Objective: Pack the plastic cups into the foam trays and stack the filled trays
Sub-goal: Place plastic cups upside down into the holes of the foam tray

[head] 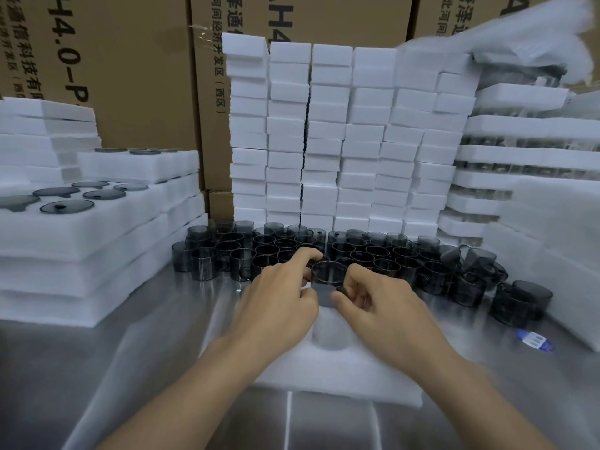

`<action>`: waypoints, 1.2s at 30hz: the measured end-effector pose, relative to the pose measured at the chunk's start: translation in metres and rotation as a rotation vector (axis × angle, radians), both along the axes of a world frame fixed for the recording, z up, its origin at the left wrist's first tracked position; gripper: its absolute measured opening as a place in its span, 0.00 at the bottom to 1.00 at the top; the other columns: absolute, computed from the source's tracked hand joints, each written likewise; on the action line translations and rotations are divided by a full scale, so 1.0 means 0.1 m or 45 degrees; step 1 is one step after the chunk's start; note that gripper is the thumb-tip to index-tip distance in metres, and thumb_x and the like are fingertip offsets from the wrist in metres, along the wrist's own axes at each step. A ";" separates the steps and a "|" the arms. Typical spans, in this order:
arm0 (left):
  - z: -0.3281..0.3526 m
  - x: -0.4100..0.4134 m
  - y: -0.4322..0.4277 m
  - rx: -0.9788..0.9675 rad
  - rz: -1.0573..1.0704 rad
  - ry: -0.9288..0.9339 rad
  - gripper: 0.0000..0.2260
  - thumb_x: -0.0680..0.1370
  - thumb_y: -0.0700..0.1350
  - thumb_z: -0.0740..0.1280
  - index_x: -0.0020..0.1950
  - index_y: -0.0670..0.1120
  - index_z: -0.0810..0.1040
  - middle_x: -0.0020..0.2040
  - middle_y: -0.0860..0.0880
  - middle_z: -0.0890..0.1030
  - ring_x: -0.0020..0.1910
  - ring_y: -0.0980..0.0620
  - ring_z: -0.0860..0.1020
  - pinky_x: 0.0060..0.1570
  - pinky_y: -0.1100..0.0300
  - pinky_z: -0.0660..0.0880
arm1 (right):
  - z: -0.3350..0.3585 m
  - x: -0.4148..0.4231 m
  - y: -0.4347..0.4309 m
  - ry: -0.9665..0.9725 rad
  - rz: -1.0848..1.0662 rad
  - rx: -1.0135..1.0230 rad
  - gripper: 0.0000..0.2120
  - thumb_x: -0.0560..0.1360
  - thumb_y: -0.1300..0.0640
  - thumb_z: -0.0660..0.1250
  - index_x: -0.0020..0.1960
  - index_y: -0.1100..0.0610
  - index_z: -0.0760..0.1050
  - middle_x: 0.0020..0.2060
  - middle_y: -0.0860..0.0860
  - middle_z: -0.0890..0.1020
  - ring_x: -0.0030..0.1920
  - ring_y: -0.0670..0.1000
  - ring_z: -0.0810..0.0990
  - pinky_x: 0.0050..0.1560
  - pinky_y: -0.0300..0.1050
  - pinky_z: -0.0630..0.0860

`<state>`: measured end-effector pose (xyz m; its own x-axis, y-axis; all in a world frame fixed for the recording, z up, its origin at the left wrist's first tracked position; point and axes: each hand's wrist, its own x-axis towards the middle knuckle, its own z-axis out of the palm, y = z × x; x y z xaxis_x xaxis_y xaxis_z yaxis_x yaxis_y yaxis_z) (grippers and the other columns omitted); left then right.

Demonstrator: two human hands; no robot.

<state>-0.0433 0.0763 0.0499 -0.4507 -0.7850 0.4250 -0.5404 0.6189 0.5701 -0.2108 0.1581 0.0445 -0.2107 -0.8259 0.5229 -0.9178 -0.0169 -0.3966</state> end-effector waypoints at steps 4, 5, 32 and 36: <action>-0.02 0.00 -0.02 -0.002 0.029 -0.011 0.28 0.79 0.42 0.63 0.74 0.68 0.68 0.62 0.61 0.81 0.60 0.57 0.78 0.51 0.55 0.70 | 0.00 0.01 0.01 -0.003 -0.043 0.016 0.12 0.78 0.42 0.66 0.43 0.48 0.69 0.36 0.43 0.79 0.38 0.45 0.77 0.38 0.50 0.77; -0.02 -0.01 -0.02 0.004 0.030 -0.010 0.28 0.79 0.42 0.64 0.74 0.67 0.68 0.62 0.61 0.81 0.60 0.57 0.78 0.51 0.56 0.70 | 0.01 0.01 0.01 -0.010 -0.059 0.021 0.12 0.78 0.43 0.66 0.43 0.48 0.69 0.34 0.44 0.79 0.38 0.46 0.77 0.39 0.51 0.78; -0.02 0.04 -0.04 -0.063 0.051 -0.362 0.20 0.84 0.49 0.59 0.75 0.60 0.78 0.72 0.56 0.78 0.72 0.47 0.71 0.69 0.46 0.66 | 0.01 0.02 -0.01 -0.049 -0.186 0.128 0.05 0.75 0.48 0.69 0.41 0.45 0.80 0.35 0.41 0.82 0.41 0.47 0.80 0.42 0.48 0.78; -0.03 0.06 -0.09 -0.093 0.063 -0.543 0.21 0.85 0.54 0.54 0.78 0.67 0.71 0.82 0.56 0.63 0.81 0.49 0.56 0.75 0.42 0.58 | 0.02 0.04 -0.01 0.014 -0.183 0.190 0.06 0.75 0.47 0.68 0.40 0.47 0.78 0.37 0.42 0.81 0.42 0.45 0.78 0.41 0.48 0.75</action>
<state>-0.0372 0.0677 0.0471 -0.5603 -0.7849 0.2645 -0.7482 0.6166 0.2448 -0.2065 0.1575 0.0464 -0.3268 -0.8562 0.4002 -0.9109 0.1725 -0.3747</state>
